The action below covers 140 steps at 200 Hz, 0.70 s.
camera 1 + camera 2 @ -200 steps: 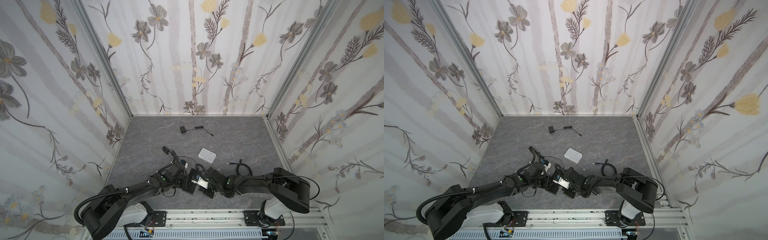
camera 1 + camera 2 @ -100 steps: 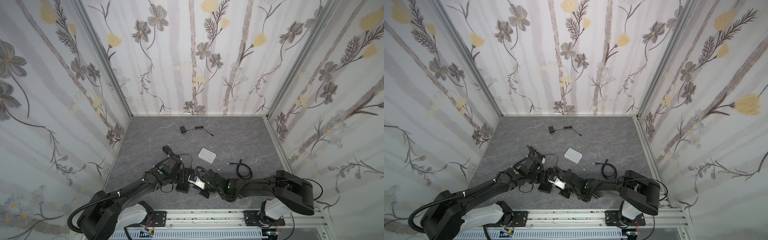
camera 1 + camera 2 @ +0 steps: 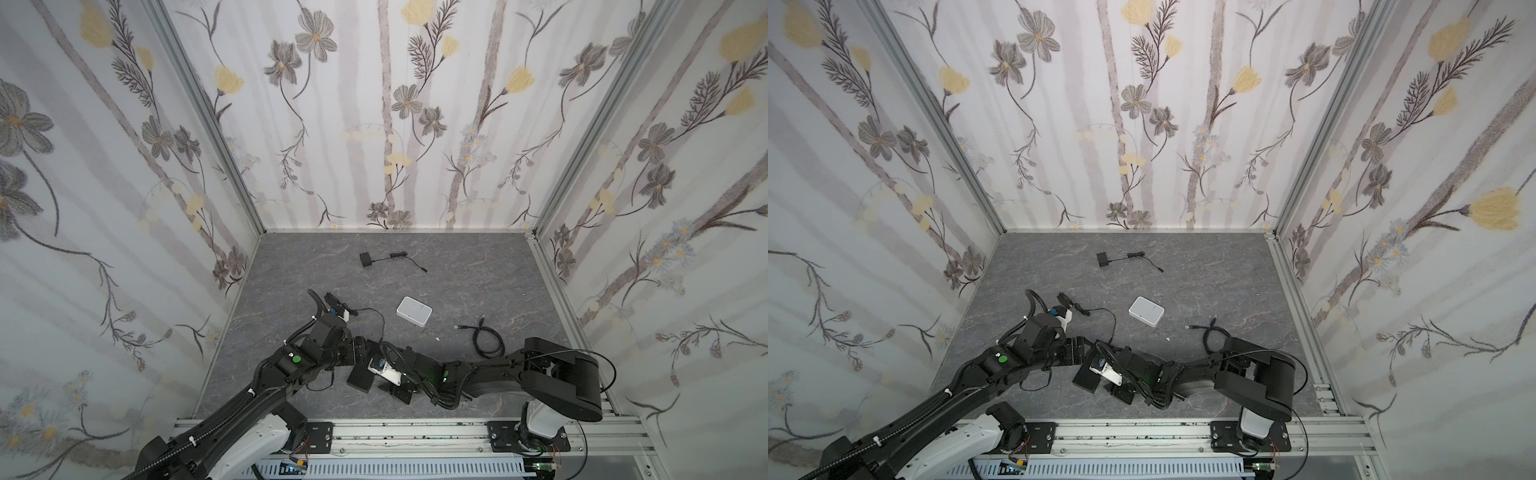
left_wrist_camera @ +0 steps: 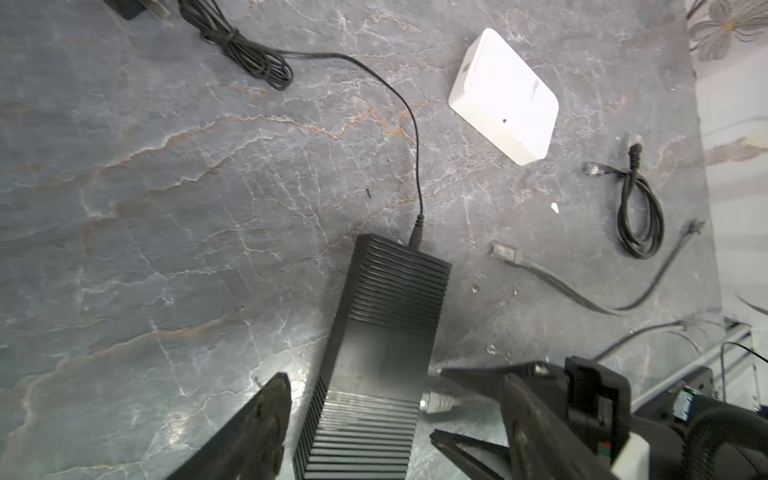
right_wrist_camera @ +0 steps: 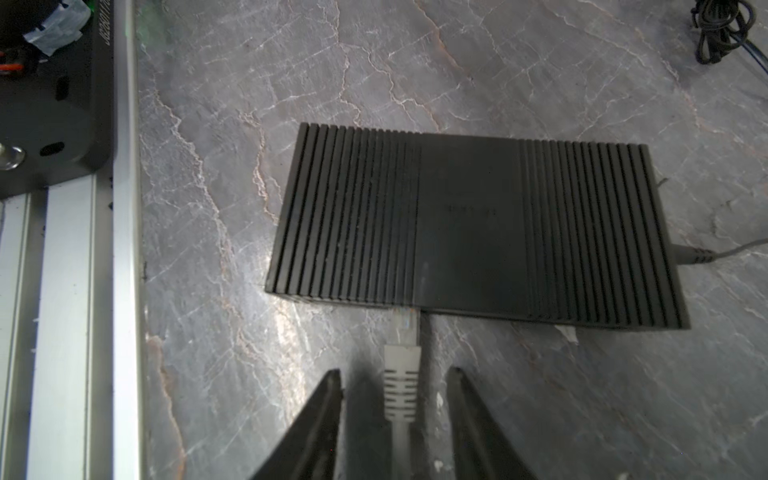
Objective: Insert the plug into the switch port
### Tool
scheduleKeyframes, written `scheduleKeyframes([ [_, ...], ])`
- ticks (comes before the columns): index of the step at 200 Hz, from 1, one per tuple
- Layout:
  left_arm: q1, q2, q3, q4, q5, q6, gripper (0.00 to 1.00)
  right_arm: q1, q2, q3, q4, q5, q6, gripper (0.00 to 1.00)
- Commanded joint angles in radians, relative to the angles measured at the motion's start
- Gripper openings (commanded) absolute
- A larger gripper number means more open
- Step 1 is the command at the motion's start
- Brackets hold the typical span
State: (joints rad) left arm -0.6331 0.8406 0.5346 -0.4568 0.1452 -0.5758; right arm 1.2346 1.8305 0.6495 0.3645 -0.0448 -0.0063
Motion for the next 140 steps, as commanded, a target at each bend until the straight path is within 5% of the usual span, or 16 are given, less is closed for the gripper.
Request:
scheduleKeyframes([
  [1,0.000,-0.064,-0.032,0.049,0.084,-0.001,0.79,-0.004,-0.054,0.001,0.019,0.044,0.021,0.49],
  [34,0.001,-0.136,-0.073,0.128,0.167,-0.034,0.76,-0.098,-0.287,-0.013,-0.145,0.067,0.006,0.49],
  [81,-0.017,-0.029,-0.029,0.283,0.234,0.038,0.72,-0.356,-0.546,-0.123,-0.279,-0.153,0.066,0.46],
  [103,-0.019,0.117,0.147,0.277,0.277,0.205,0.70,-0.380,-0.586,-0.150,-0.287,-0.182,0.129,0.44],
  [140,-0.020,0.339,0.491,0.151,0.404,0.689,0.70,-0.392,-0.475,-0.097,-0.368,-0.162,0.194,0.42],
])
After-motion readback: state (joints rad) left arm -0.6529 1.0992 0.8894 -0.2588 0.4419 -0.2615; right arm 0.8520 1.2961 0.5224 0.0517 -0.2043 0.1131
